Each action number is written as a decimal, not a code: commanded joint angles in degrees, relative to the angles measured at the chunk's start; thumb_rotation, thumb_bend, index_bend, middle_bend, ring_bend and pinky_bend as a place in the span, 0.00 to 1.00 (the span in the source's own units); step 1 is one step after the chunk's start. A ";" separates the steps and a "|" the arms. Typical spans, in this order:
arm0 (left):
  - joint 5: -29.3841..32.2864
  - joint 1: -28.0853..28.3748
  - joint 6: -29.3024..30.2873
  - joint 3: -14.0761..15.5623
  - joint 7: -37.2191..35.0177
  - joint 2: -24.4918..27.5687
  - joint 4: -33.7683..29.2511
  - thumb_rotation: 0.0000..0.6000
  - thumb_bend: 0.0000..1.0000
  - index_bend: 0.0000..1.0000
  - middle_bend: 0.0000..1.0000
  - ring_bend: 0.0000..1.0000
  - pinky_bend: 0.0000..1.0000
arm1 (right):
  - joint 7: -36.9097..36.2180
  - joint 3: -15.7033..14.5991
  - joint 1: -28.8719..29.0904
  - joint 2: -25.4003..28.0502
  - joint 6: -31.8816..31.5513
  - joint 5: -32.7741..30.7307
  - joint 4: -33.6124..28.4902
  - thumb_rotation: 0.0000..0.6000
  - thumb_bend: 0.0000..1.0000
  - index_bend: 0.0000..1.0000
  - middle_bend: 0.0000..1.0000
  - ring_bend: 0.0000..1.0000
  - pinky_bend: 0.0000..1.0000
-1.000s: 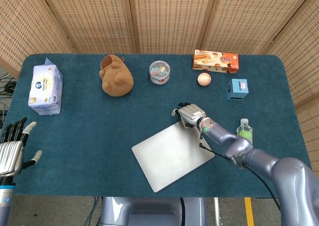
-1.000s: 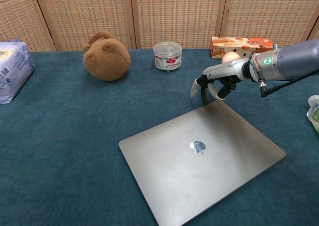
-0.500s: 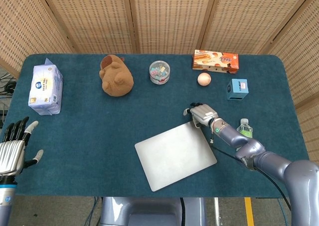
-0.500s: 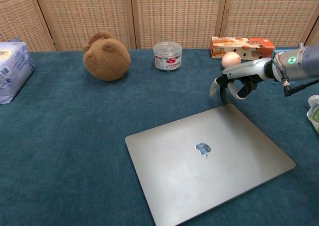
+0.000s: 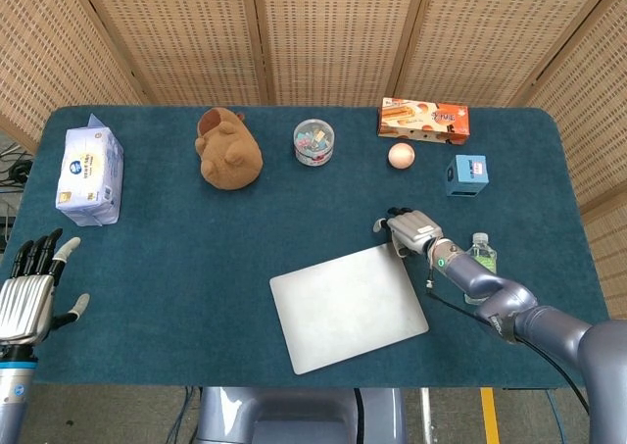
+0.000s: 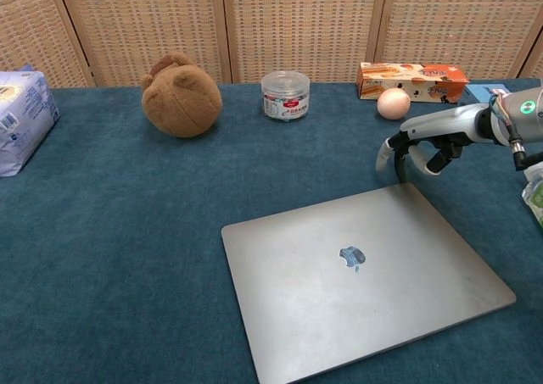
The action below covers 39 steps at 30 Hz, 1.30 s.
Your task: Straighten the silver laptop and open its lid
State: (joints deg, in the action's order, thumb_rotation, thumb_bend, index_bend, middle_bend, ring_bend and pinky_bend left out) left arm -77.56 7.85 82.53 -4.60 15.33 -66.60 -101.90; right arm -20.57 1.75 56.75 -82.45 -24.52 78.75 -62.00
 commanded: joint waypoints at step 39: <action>0.09 0.02 -0.34 0.31 -1.56 -0.32 1.32 1.00 0.31 0.11 0.00 0.00 0.00 | 8.59 2.97 -0.43 0.60 0.49 -5.23 -4.37 1.00 1.00 0.22 0.38 0.08 0.09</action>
State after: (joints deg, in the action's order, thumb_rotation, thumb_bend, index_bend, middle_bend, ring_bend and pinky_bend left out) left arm -77.48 7.90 82.18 -4.29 13.79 -66.93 -100.60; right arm -12.10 4.62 56.20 -81.62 -24.21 73.68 -66.58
